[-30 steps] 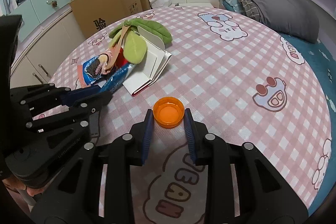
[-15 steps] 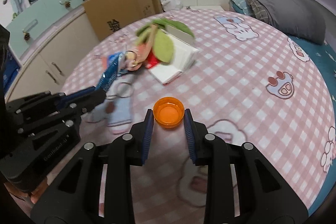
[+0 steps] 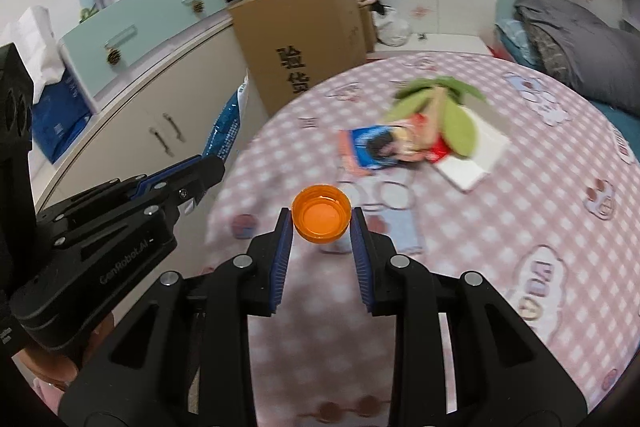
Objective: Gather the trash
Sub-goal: 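Grasp the blue toothpaste tube with the left gripper while the right holds the cap, then carry the cap and tube to the wastebasket and open both grippers over it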
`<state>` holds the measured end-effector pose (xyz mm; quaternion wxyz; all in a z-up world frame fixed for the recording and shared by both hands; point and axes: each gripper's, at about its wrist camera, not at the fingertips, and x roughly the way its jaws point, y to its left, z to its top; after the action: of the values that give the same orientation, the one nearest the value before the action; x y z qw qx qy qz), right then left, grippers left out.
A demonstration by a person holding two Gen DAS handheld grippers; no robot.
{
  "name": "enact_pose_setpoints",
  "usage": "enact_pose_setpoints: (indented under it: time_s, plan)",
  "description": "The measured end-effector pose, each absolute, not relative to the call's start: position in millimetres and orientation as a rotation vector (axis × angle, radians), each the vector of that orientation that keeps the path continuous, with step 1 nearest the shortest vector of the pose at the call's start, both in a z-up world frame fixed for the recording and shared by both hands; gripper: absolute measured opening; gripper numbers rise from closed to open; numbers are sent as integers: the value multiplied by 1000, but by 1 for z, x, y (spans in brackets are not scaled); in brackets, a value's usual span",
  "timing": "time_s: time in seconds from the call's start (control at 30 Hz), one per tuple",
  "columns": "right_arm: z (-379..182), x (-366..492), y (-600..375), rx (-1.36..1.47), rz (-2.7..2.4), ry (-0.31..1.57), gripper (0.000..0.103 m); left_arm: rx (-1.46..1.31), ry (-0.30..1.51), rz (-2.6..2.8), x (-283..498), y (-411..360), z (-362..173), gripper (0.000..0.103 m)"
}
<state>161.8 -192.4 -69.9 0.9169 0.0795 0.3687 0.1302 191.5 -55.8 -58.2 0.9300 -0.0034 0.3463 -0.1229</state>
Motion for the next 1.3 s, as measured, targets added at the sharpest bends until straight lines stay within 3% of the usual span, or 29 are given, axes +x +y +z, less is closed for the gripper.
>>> enact_pose_setpoints:
  time_s: [0.37,0.93,1.0,1.03,1.3]
  plan:
    - [-83,192,-94,112,396,792,29,-123,722,-103,197,49,-76,10]
    - [-154,265,51,19,554,919,30,-269,852,121,227,196,-159,10]
    - [-162,273,61,34,575,907,44,-279,866,155,232,211,-170,10]
    - [-167,278,66,40,587,906,63,-281,874,171,234,217,-175,10]
    - [-222,290,75,34,518,955,64,-284,949,224,248,240,-214,10]
